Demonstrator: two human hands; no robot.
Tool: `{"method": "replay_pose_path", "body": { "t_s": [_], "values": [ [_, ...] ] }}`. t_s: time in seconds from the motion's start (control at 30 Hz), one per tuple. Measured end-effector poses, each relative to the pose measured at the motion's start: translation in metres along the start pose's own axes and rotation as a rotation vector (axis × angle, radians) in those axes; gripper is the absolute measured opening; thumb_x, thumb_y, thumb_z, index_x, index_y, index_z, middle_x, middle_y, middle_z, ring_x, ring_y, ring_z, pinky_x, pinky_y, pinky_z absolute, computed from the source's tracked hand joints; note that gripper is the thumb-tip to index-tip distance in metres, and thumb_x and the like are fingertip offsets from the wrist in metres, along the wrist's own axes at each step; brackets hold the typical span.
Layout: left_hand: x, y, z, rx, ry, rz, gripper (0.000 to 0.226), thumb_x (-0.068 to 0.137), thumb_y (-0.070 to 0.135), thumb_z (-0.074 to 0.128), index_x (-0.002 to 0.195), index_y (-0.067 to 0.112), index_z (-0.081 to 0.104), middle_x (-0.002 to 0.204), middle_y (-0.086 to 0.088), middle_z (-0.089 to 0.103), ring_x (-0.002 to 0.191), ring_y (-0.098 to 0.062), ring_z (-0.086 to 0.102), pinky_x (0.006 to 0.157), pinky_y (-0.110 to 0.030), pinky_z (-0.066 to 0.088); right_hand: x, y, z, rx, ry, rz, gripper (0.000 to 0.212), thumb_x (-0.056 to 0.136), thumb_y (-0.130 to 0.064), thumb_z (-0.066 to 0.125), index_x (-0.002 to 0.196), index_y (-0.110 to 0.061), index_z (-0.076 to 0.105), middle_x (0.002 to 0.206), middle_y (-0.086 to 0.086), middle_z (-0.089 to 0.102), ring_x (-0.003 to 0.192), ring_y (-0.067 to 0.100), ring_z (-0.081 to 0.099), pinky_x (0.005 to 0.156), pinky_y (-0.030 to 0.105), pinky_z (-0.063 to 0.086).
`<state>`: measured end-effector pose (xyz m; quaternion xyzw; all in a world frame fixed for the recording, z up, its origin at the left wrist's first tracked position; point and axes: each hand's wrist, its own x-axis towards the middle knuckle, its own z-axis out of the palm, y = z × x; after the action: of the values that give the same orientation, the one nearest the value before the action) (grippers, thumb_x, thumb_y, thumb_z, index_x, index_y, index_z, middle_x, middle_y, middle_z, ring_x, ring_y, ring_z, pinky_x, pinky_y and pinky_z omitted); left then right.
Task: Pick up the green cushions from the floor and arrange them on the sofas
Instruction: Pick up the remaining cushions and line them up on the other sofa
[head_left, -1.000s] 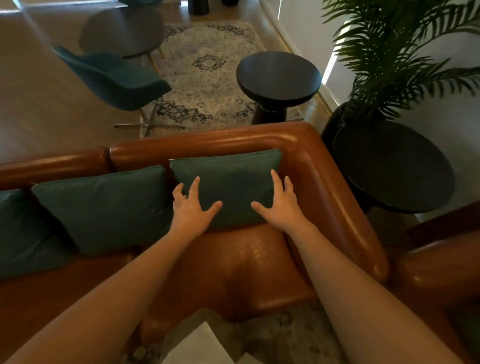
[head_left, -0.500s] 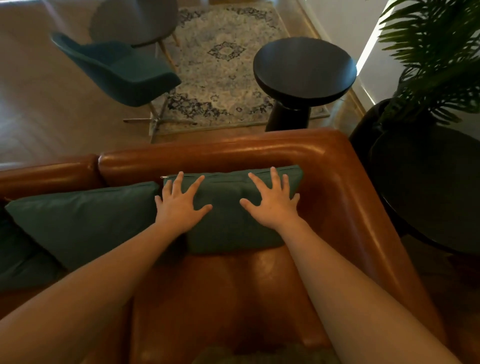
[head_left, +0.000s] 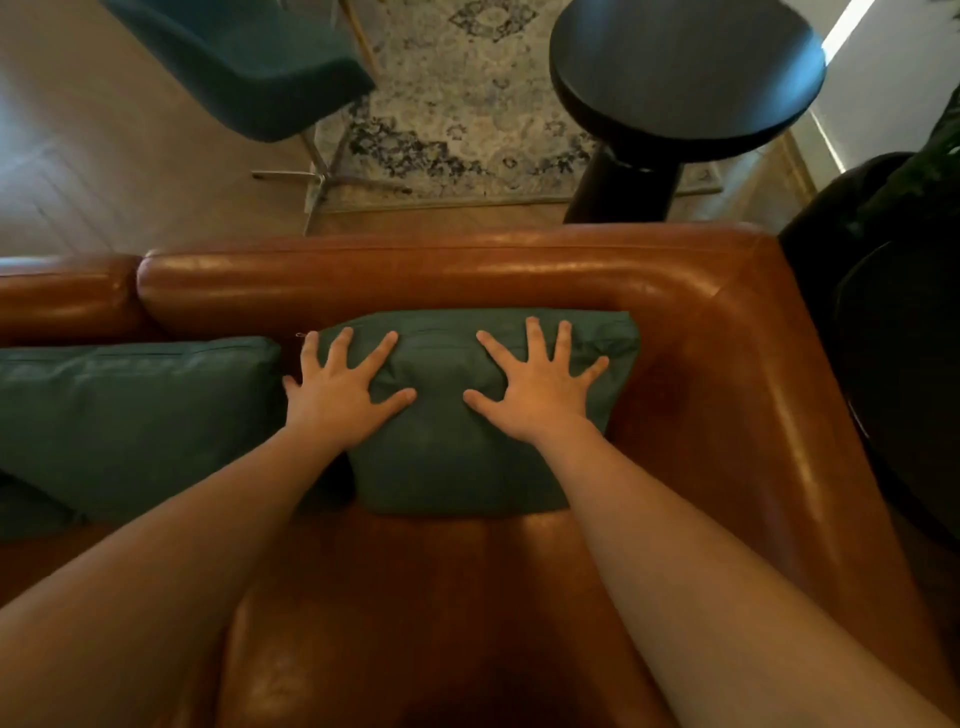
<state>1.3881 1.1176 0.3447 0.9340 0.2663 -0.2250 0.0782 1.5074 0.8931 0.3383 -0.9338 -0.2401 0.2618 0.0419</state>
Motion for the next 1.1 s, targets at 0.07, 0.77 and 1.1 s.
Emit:
{"method": "replay_pose_path", "body": {
  "t_s": [0.07,0.77,1.1],
  "values": [
    [-0.005,-0.003,-0.001,-0.052,0.067,0.017,0.092,0.082,0.095,0.033,0.157,0.065,-0.009,0.175,-0.001,-0.010,0.159,-0.040,-0.011,0.124,-0.070,0.013,-0.006,0.007,-0.003,0.041,0.060,-0.017,0.095,0.085,-0.097,0.042,0.164,-0.065,0.000,0.179,-0.001,-0.022,0.164,0.043,-0.021,0.118,0.086,0.002],
    [-0.038,-0.017,0.091,-1.495,0.190,-0.430,0.124,0.055,0.083,0.087,0.154,0.068,0.013,0.167,0.002,0.034,0.146,-0.032,0.044,0.107,-0.067,0.048,-0.063,0.074,0.088,1.103,0.502,0.440,0.122,0.080,-0.047,0.094,0.173,-0.032,0.018,0.175,0.001,0.027,0.161,0.019,0.029,0.130,0.039,0.029],
    [-0.023,0.008,0.107,-1.668,0.090,-0.457,0.106,0.073,0.063,0.078,0.163,0.047,0.025,0.163,0.011,0.039,0.148,-0.027,0.041,0.103,-0.063,0.052,-0.029,0.069,0.145,1.210,0.265,0.426,0.129,0.052,-0.095,0.081,0.162,-0.049,0.034,0.159,-0.004,0.052,0.146,0.020,0.053,0.121,0.051,0.047]
  ]
}}
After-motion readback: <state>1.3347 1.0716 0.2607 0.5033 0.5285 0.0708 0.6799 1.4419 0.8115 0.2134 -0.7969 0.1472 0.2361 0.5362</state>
